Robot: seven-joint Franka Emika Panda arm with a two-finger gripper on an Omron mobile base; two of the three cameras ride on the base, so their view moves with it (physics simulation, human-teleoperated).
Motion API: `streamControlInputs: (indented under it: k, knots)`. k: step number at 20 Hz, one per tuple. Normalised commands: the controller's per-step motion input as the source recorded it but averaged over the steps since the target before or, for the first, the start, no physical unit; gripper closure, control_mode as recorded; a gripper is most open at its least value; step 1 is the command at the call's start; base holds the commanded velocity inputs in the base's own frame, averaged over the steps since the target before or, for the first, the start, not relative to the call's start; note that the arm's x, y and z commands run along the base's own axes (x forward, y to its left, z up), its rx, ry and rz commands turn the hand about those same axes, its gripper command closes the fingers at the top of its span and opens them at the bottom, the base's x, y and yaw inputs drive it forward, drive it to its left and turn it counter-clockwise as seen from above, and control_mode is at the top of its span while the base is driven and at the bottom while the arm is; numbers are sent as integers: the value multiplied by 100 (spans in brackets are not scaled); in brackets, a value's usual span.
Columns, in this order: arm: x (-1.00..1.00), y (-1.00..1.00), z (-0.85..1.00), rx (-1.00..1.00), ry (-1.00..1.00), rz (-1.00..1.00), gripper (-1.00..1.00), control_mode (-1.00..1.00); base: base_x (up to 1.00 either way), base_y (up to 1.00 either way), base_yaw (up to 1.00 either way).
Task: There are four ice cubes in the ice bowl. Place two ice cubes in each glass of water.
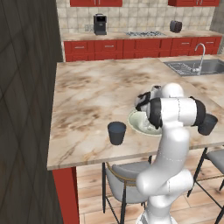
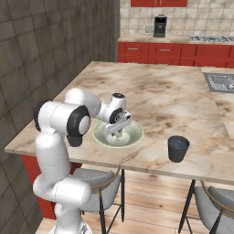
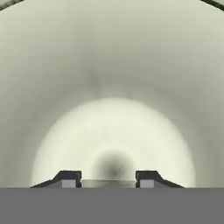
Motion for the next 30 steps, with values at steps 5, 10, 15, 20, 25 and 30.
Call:
streamControlInputs:
  k: [5,10,15,20,25,30]
  knots:
    - [-41,21,100,1,-17,9,100,-100,0,0,0]
    - [-63,47,100,0,-18,14,100,-100,0,0,0]
    - [-58,78,100,-1,-14,16,100,-100,0,0,0]
    - [-63,90,98,-8,-3,15,100,-100,0,0,0]
    - [-65,78,60,-14,0,9,100,-100,0,0,0]
    - [-11,20,-18,-11,-2,0,100,-100,0,0,0]
